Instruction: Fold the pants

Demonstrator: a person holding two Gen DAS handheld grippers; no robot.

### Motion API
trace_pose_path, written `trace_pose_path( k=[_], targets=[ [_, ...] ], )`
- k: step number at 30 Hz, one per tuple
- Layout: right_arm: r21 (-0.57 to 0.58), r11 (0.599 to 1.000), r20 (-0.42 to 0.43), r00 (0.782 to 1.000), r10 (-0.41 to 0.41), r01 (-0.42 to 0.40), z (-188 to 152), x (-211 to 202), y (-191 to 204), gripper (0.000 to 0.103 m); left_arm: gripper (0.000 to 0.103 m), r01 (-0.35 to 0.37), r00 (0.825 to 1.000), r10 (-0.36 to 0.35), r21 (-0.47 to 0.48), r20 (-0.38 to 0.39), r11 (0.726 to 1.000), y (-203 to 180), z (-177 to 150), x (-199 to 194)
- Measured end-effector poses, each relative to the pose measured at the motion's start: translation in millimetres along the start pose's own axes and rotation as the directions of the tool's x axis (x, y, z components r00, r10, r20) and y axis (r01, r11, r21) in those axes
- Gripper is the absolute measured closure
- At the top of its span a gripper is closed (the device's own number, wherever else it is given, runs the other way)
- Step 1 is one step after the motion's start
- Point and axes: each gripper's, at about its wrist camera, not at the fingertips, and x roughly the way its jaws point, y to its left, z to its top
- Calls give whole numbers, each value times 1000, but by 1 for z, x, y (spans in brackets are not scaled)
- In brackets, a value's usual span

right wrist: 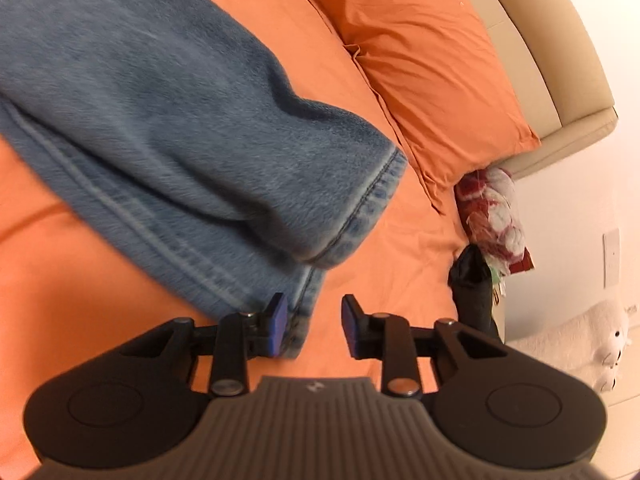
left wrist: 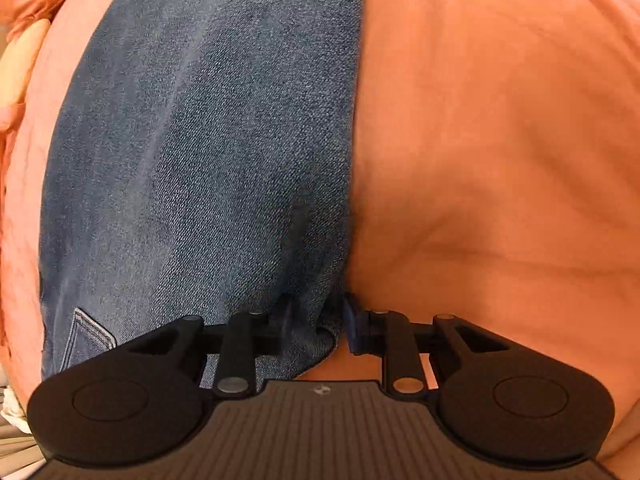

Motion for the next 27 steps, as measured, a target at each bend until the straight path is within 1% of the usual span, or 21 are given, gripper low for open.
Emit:
trace_pose_path(
  k=[2, 3, 5, 7, 8, 9, 12, 14, 16, 17, 18, 19, 20, 21, 22, 24, 27],
  targets=[
    [28, 1000, 10, 1000, 1, -1, 3, 8, -4, 79, 75, 30, 1000, -30, -29, 2, 999, 10, 3, -1],
    [36, 999, 14, 1000, 11, -11, 5, 10, -5, 81, 75, 33, 999, -33, -30, 7, 999, 7, 1, -3],
    [32, 999, 25, 999, 32, -33, 8, 9, -5, 100, 75, 22, 1000, -22, -12, 14, 1000, 6, -1, -3],
    [13, 998, 40, 998, 53, -54, 11, -1, -6, 103, 75, 16, 1000, -16, 8, 22, 1000, 7, -2, -3],
    [16, 998, 39, 997, 63, -64, 13, -7, -10, 103, 75, 21, 999, -21, 5, 26, 1000, 7, -3, -3],
    [36, 997, 21, 997, 72, -73, 15, -13, -18, 103, 75, 29, 999, -29, -1, 32, 1000, 9, -4, -3],
    [126, 991, -35, 998, 50, -46, 23, -29, -49, 103, 75, 44, 997, -44, -9, 57, 999, 16, -11, -3],
    [210, 977, -58, 997, 49, -36, 25, -39, -76, 103, 75, 46, 996, -45, -9, 73, 999, 19, -14, -3],
    [296, 951, -58, 992, 108, -86, 24, -44, -92, 103, 75, 43, 995, -42, -15, 86, 999, 22, -17, -2],
    [277, 957, -47, 994, 98, -81, 25, -44, -87, 103, 75, 41, 995, -39, -16, 90, 999, 21, -20, -3],
    [221, 972, -41, 995, 95, -84, 27, -44, -76, 103, 75, 38, 995, -37, -17, 93, 999, 19, -23, -3],
    [153, 984, -40, 994, 102, -95, 30, -42, -62, 101, 75, 37, 995, -35, -18, 95, 999, 20, -23, -2],
    [95, 989, -47, 992, 121, -116, 33, -38, -49, 82, 75, 35, 995, -33, -15, 95, 999, 18, -24, -2],
    [62, 988, -54, 988, 145, -141, 35, -33, -38, 67, 75, 34, 995, -33, -8, 94, 999, 18, -26, -2],
    [44, 986, -51, 985, 165, -163, 35, -30, -29, 49, 75, 35, 995, -34, -7, 92, 999, 17, -29, -2],
    [23, 983, -58, 982, 181, -180, 34, -18, -19, 50, 75, 38, 996, -37, -7, 84, 999, 15, -27, -2],
    [-23, 988, -49, 988, 149, -150, 36, 1, -11, 50, 75, 34, 996, -33, -12, 79, 999, 11, -25, -3]
  ],
)
